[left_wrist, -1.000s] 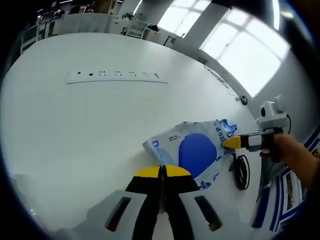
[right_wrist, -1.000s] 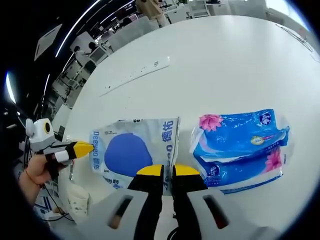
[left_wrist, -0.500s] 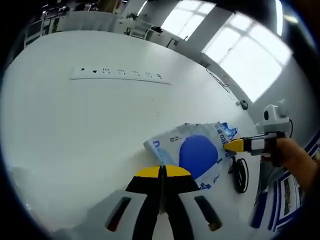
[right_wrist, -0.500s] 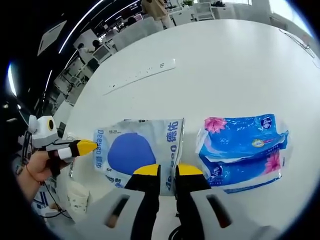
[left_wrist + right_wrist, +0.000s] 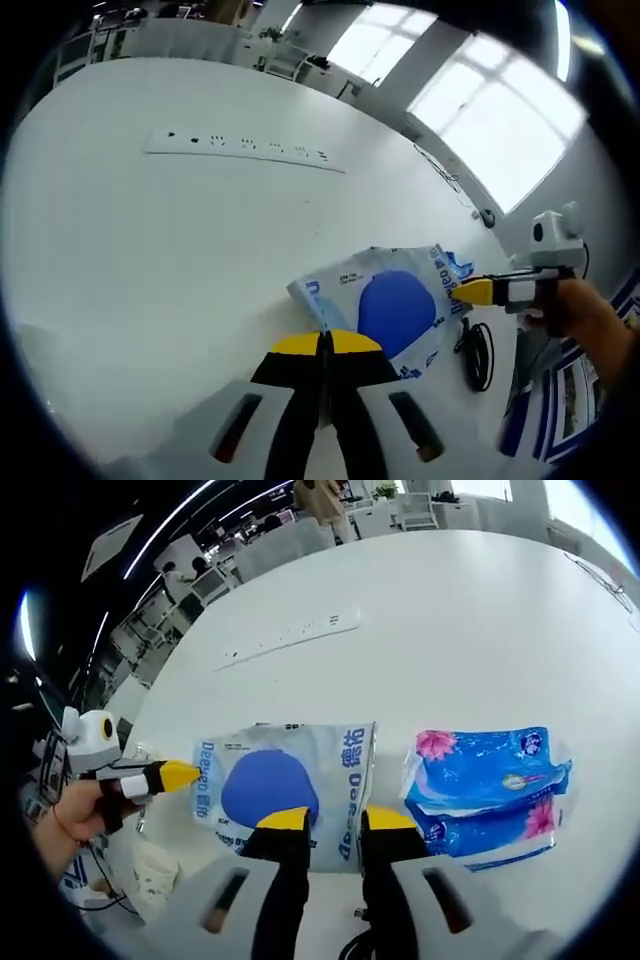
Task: Arrange the tabletop items into an orderly group along one side of the table until the central work area is clear of visible clutter.
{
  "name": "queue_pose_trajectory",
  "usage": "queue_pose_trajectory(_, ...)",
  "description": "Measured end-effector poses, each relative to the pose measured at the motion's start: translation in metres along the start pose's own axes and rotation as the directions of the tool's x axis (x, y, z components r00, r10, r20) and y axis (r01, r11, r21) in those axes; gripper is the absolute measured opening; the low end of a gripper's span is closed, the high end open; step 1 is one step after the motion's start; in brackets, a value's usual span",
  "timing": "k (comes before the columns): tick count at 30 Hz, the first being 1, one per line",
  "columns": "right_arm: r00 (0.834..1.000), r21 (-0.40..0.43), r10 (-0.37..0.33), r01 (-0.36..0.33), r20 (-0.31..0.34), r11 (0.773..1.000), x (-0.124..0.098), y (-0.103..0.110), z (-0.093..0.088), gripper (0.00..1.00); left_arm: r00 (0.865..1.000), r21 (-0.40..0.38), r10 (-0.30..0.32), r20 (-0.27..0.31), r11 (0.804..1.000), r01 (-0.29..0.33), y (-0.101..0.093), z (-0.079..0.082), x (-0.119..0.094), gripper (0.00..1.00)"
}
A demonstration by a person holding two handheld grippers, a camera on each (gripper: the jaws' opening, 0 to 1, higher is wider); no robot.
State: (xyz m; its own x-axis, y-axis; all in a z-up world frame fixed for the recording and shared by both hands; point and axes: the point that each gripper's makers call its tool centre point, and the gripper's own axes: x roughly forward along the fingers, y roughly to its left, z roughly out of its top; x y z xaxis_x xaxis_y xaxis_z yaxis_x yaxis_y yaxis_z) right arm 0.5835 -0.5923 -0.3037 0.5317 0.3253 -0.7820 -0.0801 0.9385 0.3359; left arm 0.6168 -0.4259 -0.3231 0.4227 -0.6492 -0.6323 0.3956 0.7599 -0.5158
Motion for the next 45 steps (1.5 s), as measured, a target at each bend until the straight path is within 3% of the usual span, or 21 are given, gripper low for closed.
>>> queue_pose_trajectory(45, 0.999, -0.091, -0.036, 0.036, 0.003, 0.995, -0.0050, 0.0061, 0.0028, 0.34, 0.999, -0.027, -0.016, 0.027, 0.999, 0.017, 0.0009, 0.0006, 0.0008, 0.00)
